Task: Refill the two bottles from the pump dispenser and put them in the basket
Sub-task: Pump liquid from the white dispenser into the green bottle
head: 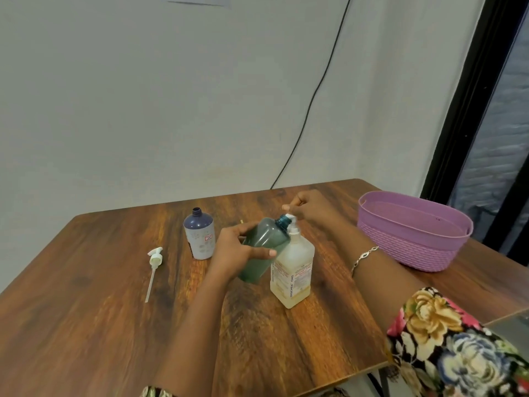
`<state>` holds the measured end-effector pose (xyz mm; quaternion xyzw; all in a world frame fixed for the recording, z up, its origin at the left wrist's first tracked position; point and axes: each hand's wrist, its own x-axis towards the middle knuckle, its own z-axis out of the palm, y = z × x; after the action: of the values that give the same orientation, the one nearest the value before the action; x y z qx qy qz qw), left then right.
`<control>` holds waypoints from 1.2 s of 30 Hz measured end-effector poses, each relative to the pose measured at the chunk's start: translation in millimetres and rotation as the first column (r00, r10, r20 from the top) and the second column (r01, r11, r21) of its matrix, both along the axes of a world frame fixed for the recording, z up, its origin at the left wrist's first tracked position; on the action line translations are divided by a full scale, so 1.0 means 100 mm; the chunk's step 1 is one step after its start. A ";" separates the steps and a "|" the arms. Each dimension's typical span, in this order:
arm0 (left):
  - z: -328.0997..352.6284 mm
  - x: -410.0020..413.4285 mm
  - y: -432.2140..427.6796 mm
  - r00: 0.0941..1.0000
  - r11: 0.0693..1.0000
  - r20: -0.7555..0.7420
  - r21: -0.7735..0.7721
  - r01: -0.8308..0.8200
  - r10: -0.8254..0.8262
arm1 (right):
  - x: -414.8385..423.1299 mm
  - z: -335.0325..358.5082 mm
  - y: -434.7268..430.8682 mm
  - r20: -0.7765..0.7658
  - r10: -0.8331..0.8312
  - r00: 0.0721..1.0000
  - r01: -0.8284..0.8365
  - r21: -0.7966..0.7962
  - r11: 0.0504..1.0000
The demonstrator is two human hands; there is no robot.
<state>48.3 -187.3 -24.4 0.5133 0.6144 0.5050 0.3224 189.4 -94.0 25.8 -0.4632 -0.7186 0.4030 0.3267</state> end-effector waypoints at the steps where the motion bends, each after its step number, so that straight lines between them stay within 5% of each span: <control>1: 0.02 -0.01 0.00 1.000 1.000 -0.007 0.009 -0.001 0.001 | 0.00 0.04 0.01 0.020 0.006 1.000 -0.006 0.013 1.000; 25: -0.06 -0.03 -0.01 1.000 1.000 -0.025 -0.015 -0.020 0.019 | -0.04 -0.20 0.04 -0.053 -0.010 0.999 0.012 0.028 1.000; 31: 0.03 -0.03 -0.02 0.999 1.000 -0.029 0.002 -0.019 0.019 | -0.07 0.05 0.01 0.154 -0.015 0.988 0.001 0.087 0.996; 36: 0.03 -0.05 -0.03 0.999 1.000 -0.023 0.001 -0.031 0.031 | -0.09 0.06 0.01 0.178 0.012 0.984 -0.024 0.069 0.997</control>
<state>43.0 -189.9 -21.7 0.5094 0.6259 0.5043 0.3072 180.9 -92.5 31.7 -0.4789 -0.7628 0.3372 0.2740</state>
